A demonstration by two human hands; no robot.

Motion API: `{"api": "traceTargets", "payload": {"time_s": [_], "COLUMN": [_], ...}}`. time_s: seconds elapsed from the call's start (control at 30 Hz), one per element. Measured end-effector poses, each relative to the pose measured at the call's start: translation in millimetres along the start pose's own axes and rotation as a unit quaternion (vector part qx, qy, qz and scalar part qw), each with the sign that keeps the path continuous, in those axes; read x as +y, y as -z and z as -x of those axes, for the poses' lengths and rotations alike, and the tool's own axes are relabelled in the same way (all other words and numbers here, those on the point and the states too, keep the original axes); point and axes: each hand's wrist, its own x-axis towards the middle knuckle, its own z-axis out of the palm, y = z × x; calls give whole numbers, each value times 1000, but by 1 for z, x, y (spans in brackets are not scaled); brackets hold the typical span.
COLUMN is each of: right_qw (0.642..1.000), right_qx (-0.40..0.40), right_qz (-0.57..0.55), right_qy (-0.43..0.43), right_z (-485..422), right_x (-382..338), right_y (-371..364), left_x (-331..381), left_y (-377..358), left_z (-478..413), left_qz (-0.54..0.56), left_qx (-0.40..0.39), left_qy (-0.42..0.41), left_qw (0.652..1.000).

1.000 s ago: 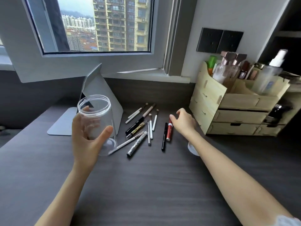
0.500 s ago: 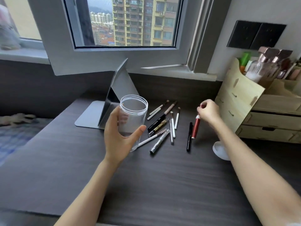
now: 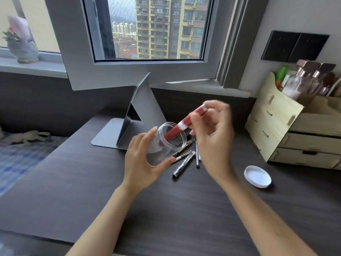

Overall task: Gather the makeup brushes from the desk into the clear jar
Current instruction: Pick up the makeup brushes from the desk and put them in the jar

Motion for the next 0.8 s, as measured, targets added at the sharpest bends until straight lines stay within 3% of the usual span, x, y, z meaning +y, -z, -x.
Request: {"api": "traceTargets", "payload": {"time_s": [0.13, 0.3, 0.43, 0.5, 0.6, 0.67, 0.73, 0.8], "right_qw": [986, 982, 970, 922, 797, 733, 707, 707], "right_qx": [-62, -98, -19, -22, -137, -180, -192, -191], "right_qz": [149, 159, 232, 358, 515, 565, 578, 572], "right_qy": [41, 17, -73, -148, -286, -334, -360, -370], "right_z": [27, 35, 19, 7, -6, -11, -13, -13], "right_x": [18, 25, 45, 70, 103, 117, 126, 136], "right_y": [1, 14, 43, 60, 73, 76, 76, 76], "left_x": [-1, -3, -4, -4, -4, -4, -5, -6], "left_y": [1, -3, -3, -1, 1, 2, 2, 2], "left_z": [1, 0, 0, -1, -3, -3, -2, -2], "left_qz": [-18, -60, -51, -45, -37, -35, -37, -38], "left_qx": [-3, -22, -10, 5, 26, 28, 25, 21], "left_qy": [3, -27, 9, 39, 60, 60, 60, 59], "left_qw": [1000, 998, 999, 998, 997, 997, 997, 997]}}
